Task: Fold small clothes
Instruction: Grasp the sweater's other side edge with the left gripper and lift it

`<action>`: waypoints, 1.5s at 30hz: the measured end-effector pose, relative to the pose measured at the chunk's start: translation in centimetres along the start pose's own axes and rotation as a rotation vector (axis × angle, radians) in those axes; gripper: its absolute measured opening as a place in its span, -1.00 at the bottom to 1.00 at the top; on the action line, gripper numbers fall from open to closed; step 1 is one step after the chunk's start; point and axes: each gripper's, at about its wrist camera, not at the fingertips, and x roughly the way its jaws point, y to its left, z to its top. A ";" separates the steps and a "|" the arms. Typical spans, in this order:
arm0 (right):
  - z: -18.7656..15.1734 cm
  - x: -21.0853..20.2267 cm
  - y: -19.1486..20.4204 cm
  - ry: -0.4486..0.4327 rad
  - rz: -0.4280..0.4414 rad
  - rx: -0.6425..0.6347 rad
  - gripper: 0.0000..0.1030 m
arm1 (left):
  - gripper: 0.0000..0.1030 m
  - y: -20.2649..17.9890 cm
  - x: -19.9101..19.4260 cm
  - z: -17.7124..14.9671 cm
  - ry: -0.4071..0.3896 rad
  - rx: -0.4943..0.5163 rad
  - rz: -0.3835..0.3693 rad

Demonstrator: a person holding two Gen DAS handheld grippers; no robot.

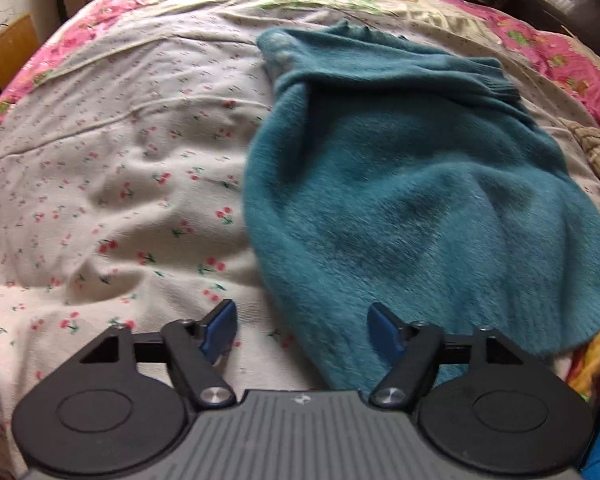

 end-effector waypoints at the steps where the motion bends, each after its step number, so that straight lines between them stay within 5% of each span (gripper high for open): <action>1: -0.1 0.0 0.0 0.005 -0.001 0.007 -0.46 | 0.36 -0.1 0.1 0.0 0.011 0.006 -0.010; 6: -0.4 0.6 -0.2 0.008 0.009 0.025 -0.45 | 0.13 -0.3 0.8 0.2 0.040 0.010 -0.038; 16: -0.7 1.6 -1.0 0.018 0.112 0.087 -0.66 | 0.10 1.1 1.8 0.5 0.112 -0.109 -0.099; 18: -0.8 1.6 -1.4 0.005 0.147 0.124 -0.73 | -0.12 0.9 1.6 0.4 0.100 -0.113 -0.104; 21: -0.9 1.3 -2.0 -0.029 0.225 0.189 -0.76 | -0.53 1.3 1.3 0.3 0.090 -0.166 -0.174; 27: 0.7 -0.1 -1.4 -0.132 0.383 0.256 -0.78 | -0.58 2.9 -0.8 1.5 -0.026 -0.305 -0.347; 37: 12.5 -0.6 -0.2 -0.376 0.551 0.335 -0.79 | -0.58 4.9 0.1 13.2 -0.241 -0.434 -0.561; 45: 24.0 8.7 -2.1 -0.417 0.417 0.469 -0.77 | -0.54 5.9 9.4 22.7 -0.265 -0.496 -0.432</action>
